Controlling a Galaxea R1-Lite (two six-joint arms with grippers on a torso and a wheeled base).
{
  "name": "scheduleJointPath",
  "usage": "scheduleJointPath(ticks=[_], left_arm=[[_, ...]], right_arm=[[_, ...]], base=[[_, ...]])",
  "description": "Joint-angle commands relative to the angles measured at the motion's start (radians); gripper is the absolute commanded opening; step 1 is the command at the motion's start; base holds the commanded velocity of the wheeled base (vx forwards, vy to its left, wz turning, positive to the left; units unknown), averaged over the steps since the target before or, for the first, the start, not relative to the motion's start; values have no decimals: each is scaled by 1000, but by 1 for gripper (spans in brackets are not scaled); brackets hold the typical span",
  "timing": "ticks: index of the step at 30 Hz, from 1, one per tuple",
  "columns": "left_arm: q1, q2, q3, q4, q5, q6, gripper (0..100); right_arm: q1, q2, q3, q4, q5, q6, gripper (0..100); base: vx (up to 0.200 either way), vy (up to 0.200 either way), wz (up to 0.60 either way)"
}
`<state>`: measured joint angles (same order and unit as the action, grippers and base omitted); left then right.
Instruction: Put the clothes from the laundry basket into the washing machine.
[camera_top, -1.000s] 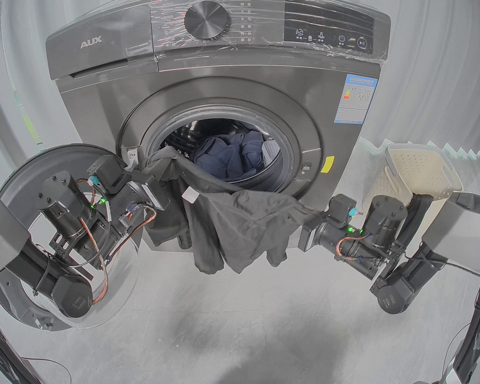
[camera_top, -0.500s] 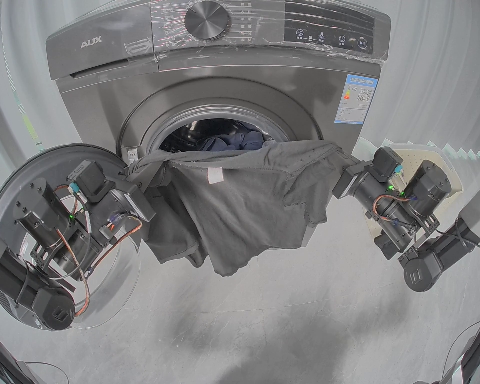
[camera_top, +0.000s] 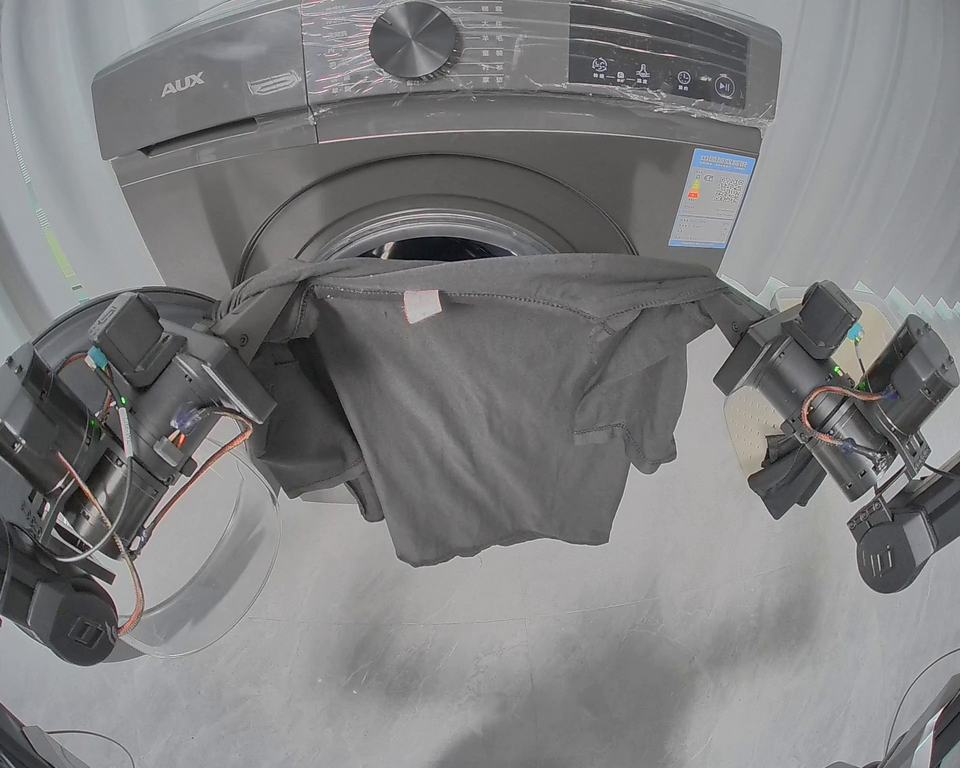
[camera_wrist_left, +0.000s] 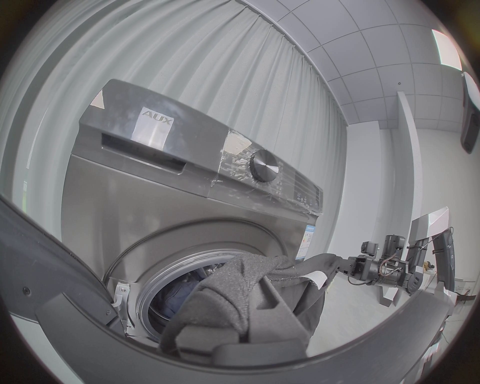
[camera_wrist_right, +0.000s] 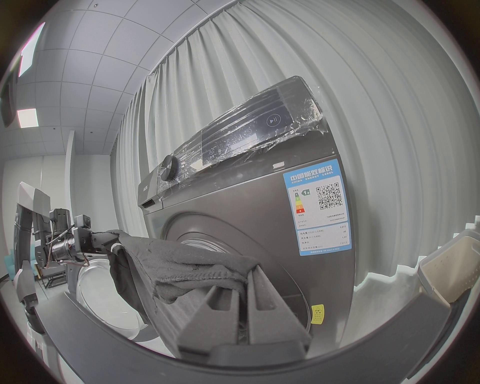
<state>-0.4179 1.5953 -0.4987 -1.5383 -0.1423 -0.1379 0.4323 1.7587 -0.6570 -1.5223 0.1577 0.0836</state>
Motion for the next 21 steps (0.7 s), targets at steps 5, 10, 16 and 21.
scheduleJointPath(ticks=[5,10,16,21], left_arm=[[10,-46,35,4,-26,0,0],[13,-37,35,4,-26,0,0],[22,-34,34,4,-26,0,0],[24,-35,31,4,-26,0,0]], right_arm=[[-14,-28,17,2,-3,-5,0],[-50,-30,17,2,-3,-5,0],[-50,-44,17,13,-3,-5,0],[-46,-47,16,13,-3,-5,0]], base=[[0,0,0],[0,0,0],[0,0,0],[0,0,0]])
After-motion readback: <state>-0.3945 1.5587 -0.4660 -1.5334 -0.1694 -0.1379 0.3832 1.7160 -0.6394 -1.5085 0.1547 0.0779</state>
